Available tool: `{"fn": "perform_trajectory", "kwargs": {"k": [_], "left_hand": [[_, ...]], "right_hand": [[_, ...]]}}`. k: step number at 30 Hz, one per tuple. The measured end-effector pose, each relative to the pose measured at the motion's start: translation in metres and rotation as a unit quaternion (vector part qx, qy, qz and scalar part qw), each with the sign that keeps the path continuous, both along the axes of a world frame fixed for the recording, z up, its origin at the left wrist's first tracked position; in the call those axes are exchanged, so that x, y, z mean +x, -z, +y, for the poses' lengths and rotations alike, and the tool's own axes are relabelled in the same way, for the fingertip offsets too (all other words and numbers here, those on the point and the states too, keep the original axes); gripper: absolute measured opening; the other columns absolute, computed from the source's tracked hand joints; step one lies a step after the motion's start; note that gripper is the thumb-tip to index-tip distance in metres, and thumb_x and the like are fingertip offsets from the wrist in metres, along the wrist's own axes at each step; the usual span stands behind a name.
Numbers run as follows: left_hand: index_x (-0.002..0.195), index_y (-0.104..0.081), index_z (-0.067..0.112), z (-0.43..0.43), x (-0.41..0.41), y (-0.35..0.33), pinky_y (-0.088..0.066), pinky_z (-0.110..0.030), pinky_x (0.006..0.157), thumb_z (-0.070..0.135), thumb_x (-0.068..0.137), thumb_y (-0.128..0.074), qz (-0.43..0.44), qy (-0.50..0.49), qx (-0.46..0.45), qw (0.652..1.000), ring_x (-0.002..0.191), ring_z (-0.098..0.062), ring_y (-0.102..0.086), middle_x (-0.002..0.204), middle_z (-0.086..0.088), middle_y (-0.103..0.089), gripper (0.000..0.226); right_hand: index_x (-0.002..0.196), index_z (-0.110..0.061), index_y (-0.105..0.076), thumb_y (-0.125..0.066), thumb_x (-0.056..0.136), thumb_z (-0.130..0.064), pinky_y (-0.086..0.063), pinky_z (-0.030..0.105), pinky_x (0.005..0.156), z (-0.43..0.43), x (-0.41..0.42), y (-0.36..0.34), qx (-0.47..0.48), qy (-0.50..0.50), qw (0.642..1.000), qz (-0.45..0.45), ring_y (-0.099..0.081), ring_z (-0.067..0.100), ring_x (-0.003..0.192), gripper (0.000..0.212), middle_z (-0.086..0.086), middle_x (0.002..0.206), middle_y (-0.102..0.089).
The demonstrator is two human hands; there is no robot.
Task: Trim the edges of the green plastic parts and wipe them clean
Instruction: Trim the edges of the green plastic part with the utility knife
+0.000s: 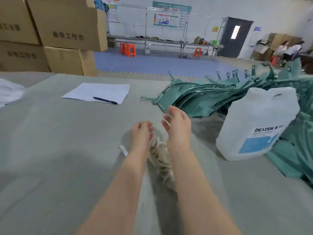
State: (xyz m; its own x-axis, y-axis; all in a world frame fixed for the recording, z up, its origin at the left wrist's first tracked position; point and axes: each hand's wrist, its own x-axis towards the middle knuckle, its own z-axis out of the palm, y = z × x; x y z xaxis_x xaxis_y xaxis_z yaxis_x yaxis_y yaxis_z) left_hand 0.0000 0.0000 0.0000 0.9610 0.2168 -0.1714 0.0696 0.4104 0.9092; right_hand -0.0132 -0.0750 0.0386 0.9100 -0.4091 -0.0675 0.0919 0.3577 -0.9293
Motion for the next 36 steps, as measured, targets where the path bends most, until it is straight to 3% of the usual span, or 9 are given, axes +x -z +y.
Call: {"fn": "perform_trajectory", "kwargs": {"k": [4, 7, 12, 15, 17, 22, 28, 34, 36], "left_hand": [[0.078, -0.053, 0.019, -0.014, 0.036, 0.014, -0.050, -0.035, 0.083, 0.003, 0.093, -0.043, -0.007, -0.027, 0.153, 0.988, 0.085, -0.022, -0.062, 0.083, 0.000, -0.062, 0.024], [0.091, -0.057, 0.015, -0.019, 0.065, 0.024, -0.042, -0.024, 0.072, 0.005, 0.093, -0.046, -0.028, -0.013, 0.253, 0.967, 0.089, -0.023, -0.062, 0.095, -0.005, -0.066, 0.015], [0.102, -0.061, 0.010, -0.023, 0.091, 0.034, -0.029, -0.015, 0.062, 0.007, 0.092, -0.051, -0.043, -0.048, 0.340, 0.938, 0.082, -0.017, -0.052, 0.087, 0.003, -0.058, 0.014], [0.086, -0.058, 0.016, -0.028, 0.097, 0.041, -0.027, -0.016, 0.058, 0.008, 0.089, -0.052, -0.041, -0.106, 0.347, 0.931, 0.068, -0.011, -0.047, 0.070, 0.016, -0.051, 0.011], [0.083, -0.057, 0.018, -0.032, 0.098, 0.044, -0.028, -0.019, 0.055, 0.010, 0.089, -0.052, -0.042, -0.111, 0.363, 0.924, 0.064, -0.007, -0.045, 0.068, 0.019, -0.049, 0.011], [0.083, -0.057, 0.018, -0.033, 0.097, 0.043, -0.031, -0.025, 0.058, 0.017, 0.089, -0.053, -0.029, -0.103, 0.375, 0.921, 0.064, -0.009, -0.047, 0.067, 0.016, -0.050, 0.008], [0.071, -0.050, 0.025, -0.030, 0.097, 0.042, -0.032, -0.002, 0.049, 0.015, 0.091, -0.053, -0.055, -0.099, 0.327, 0.938, 0.056, 0.005, -0.046, 0.065, 0.016, -0.052, 0.022], [0.102, -0.050, 0.014, -0.022, 0.087, 0.024, -0.046, -0.017, 0.071, 0.021, 0.098, -0.048, -0.022, -0.057, 0.078, 0.995, 0.073, -0.012, -0.057, 0.088, -0.003, -0.057, 0.008], [0.126, -0.048, 0.014, -0.020, 0.076, 0.012, -0.046, -0.020, 0.084, 0.033, 0.102, -0.035, -0.008, -0.062, 0.140, 0.988, 0.095, -0.011, -0.062, 0.114, -0.007, -0.056, 0.034]], "right_hand": [[0.116, -0.013, -0.061, -0.039, 0.097, -0.006, -0.048, 0.032, 0.091, -0.011, 0.048, 0.042, -0.078, 0.060, 0.990, 0.104, -0.057, 0.021, 0.096, 0.030, 0.009, 0.114, -0.060], [0.140, -0.010, -0.045, -0.041, 0.096, -0.009, -0.043, 0.031, 0.088, -0.013, 0.078, 0.055, -0.165, 0.031, 0.977, 0.131, -0.051, 0.020, 0.099, 0.044, 0.010, 0.131, -0.052], [0.142, -0.010, -0.044, -0.043, 0.098, -0.009, -0.028, 0.030, 0.111, -0.015, 0.116, 0.056, -0.275, 0.005, 0.955, 0.110, -0.040, 0.022, 0.135, 0.044, 0.009, 0.151, -0.036], [0.144, -0.012, -0.042, -0.044, 0.097, -0.012, -0.027, 0.029, 0.113, -0.015, 0.138, 0.057, -0.303, -0.013, 0.947, 0.103, -0.039, 0.023, 0.136, 0.046, 0.009, 0.155, -0.027], [0.147, -0.013, -0.039, -0.044, 0.097, -0.013, -0.035, 0.042, 0.112, -0.014, 0.149, 0.057, -0.301, -0.018, 0.948, 0.105, -0.044, 0.029, 0.133, 0.050, 0.009, 0.158, -0.022], [0.152, -0.010, -0.026, -0.041, 0.097, -0.014, -0.036, 0.048, 0.110, -0.011, 0.167, 0.053, -0.339, -0.050, 0.930, 0.131, -0.047, 0.036, 0.131, 0.057, 0.015, 0.157, -0.024], [0.147, -0.005, -0.037, -0.041, 0.099, -0.016, -0.030, 0.033, 0.109, -0.002, 0.151, 0.036, -0.404, -0.017, 0.908, 0.112, -0.040, 0.029, 0.136, 0.049, 0.015, 0.152, -0.036], [0.138, -0.011, -0.048, -0.041, 0.099, -0.022, -0.032, 0.033, 0.102, -0.003, 0.087, 0.008, -0.507, 0.056, 0.859, 0.052, -0.041, 0.025, 0.128, 0.041, 0.009, 0.138, -0.047], [0.134, -0.011, -0.050, -0.041, 0.100, -0.021, -0.033, 0.032, 0.099, -0.005, 0.064, 0.002, -0.551, 0.067, 0.831, 0.031, -0.041, 0.025, 0.124, 0.036, 0.008, 0.133, -0.049]]}}
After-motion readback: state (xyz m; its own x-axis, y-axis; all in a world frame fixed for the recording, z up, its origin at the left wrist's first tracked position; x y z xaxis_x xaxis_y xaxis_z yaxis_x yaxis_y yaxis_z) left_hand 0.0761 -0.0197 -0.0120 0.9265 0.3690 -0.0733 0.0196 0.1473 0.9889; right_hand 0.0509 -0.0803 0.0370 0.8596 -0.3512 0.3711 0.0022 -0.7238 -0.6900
